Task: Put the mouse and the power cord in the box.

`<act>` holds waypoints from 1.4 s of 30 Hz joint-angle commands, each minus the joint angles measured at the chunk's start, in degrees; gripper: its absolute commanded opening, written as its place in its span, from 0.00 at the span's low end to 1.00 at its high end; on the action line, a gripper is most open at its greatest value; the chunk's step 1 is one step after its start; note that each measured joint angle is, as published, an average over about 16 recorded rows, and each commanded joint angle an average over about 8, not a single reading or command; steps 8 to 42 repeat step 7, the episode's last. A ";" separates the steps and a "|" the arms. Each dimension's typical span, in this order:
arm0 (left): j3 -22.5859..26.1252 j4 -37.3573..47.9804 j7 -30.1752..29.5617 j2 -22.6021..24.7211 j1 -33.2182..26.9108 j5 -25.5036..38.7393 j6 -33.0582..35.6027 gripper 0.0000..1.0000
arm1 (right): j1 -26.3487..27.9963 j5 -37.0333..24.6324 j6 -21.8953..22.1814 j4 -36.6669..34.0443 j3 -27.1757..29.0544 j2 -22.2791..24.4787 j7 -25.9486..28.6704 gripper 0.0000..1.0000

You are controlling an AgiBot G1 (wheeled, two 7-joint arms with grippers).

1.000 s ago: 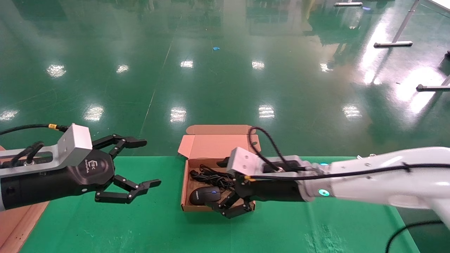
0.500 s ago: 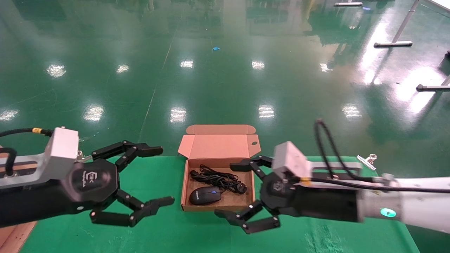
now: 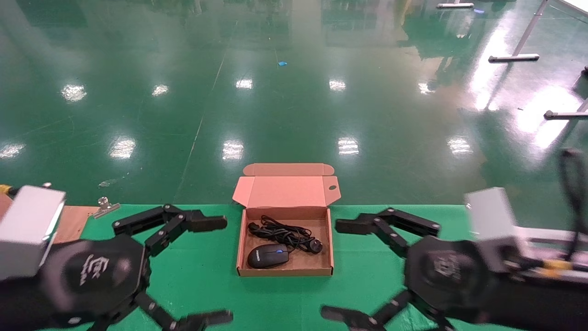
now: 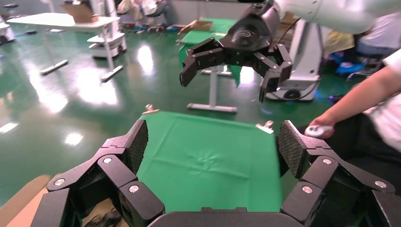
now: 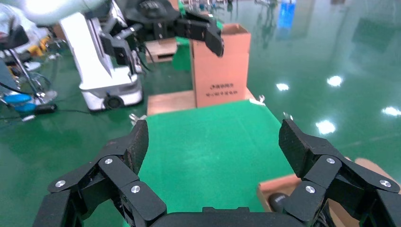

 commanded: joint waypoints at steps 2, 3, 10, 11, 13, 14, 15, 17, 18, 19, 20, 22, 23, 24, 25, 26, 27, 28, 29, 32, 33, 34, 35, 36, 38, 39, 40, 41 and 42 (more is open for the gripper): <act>-1.68 -1.65 -1.28 -0.10 1.24 -0.85 1.32 1.00 | -1.99 2.41 -2.36 1.78 3.02 2.24 0.56 1.00; -1.99 -1.95 -1.52 -0.11 1.47 -1.01 1.56 1.00 | -2.43 2.94 -2.87 2.17 3.68 2.73 0.68 1.00; -2.65 -2.59 -1.94 -0.14 1.94 -1.33 2.05 1.00 | -3.71 4.49 -4.39 3.32 5.63 4.17 1.04 1.00; -2.65 -2.59 -1.94 -0.14 1.94 -1.33 2.05 1.00 | -3.71 4.49 -4.39 3.32 5.63 4.17 1.04 1.00; -2.65 -2.59 -1.94 -0.14 1.94 -1.33 2.05 1.00 | -3.71 4.49 -4.39 3.32 5.63 4.17 1.04 1.00; -2.65 -2.59 -1.94 -0.14 1.94 -1.33 2.05 1.00 | -3.71 4.49 -4.39 3.32 5.63 4.17 1.04 1.00; -2.65 -2.59 -1.94 -0.14 1.94 -1.33 2.05 1.00 | -3.71 4.49 -4.39 3.32 5.63 4.17 1.04 1.00; -2.65 -2.59 -1.94 -0.14 1.94 -1.33 2.05 1.00 | -3.71 4.49 -4.39 3.32 5.63 4.17 1.04 1.00; -2.65 -2.59 -1.94 -0.14 1.94 -1.33 2.05 1.00 | -3.71 4.49 -4.39 3.32 5.63 4.17 1.04 1.00; -2.65 -2.59 -1.94 -0.14 1.94 -1.33 2.05 1.00 | -3.71 4.49 -4.39 3.32 5.63 4.17 1.04 1.00; -2.65 -2.59 -1.94 -0.14 1.94 -1.33 2.05 1.00 | -3.71 4.49 -4.39 3.32 5.63 4.17 1.04 1.00; -2.65 -2.59 -1.94 -0.14 1.94 -1.33 2.05 1.00 | -3.71 4.49 -4.39 3.32 5.63 4.17 1.04 1.00; -2.65 -2.59 -1.94 -0.14 1.94 -1.33 2.05 1.00 | -3.71 4.49 -4.39 3.32 5.63 4.17 1.04 1.00; -2.65 -2.59 -1.94 -0.14 1.94 -1.33 2.05 1.00 | -3.71 4.49 -4.39 3.32 5.63 4.17 1.04 1.00; -2.65 -2.59 -1.94 -0.14 1.94 -1.33 2.05 1.00 | -3.71 4.49 -4.39 3.32 5.63 4.17 1.04 1.00; -2.65 -2.59 -1.94 -0.14 1.94 -1.33 2.05 1.00 | -3.71 4.49 -4.39 3.32 5.63 4.17 1.04 1.00; -2.65 -2.59 -1.94 -0.14 1.94 -1.33 2.05 1.00 | -3.71 4.49 -4.39 3.32 5.63 4.17 1.04 1.00; -2.65 -2.59 -1.94 -0.14 1.94 -1.33 2.05 1.00 | -3.71 4.49 -4.39 3.32 5.63 4.17 1.04 1.00; -2.65 -2.59 -1.94 -0.14 1.94 -1.33 2.05 1.00 | -3.71 4.49 -4.39 3.32 5.63 4.17 1.04 1.00; -2.65 -2.59 -1.94 -0.14 1.94 -1.33 2.05 1.00 | -3.71 4.49 -4.39 3.32 5.63 4.17 1.04 1.00; -2.65 -2.59 -1.94 -0.14 1.94 -1.33 2.05 1.00 | -3.71 4.49 -4.39 3.32 5.63 4.17 1.04 1.00; -2.65 -2.59 -1.94 -0.14 1.94 -1.33 2.05 1.00 | -3.71 4.49 -4.39 3.32 5.63 4.17 1.04 1.00; -2.65 -2.59 -1.94 -0.14 1.94 -1.33 2.05 1.00 | -3.71 4.49 -4.39 3.32 5.63 4.17 1.04 1.00; -2.65 -2.59 -1.94 -0.14 1.94 -1.33 2.05 1.00 | -3.71 4.49 -4.39 3.32 5.63 4.17 1.04 1.00; -2.65 -2.59 -1.94 -0.14 1.94 -1.33 2.05 1.00 | -3.71 4.49 -4.39 3.32 5.63 4.17 1.04 1.00; -2.65 -2.59 -1.94 -0.14 1.94 -1.33 2.05 1.00 | -3.71 4.49 -4.39 3.32 5.63 4.17 1.04 1.00; -2.65 -2.59 -1.94 -0.14 1.94 -1.33 2.05 1.00 | -3.71 4.49 -4.39 3.32 5.63 4.17 1.04 1.00; -2.65 -2.59 -1.94 -0.14 1.94 -1.33 2.05 1.00 | -3.71 4.49 -4.39 3.32 5.63 4.17 1.04 1.00; -2.65 -2.59 -1.94 -0.14 1.94 -1.33 2.05 1.00 | -3.71 4.49 -4.39 3.32 5.63 4.17 1.04 1.00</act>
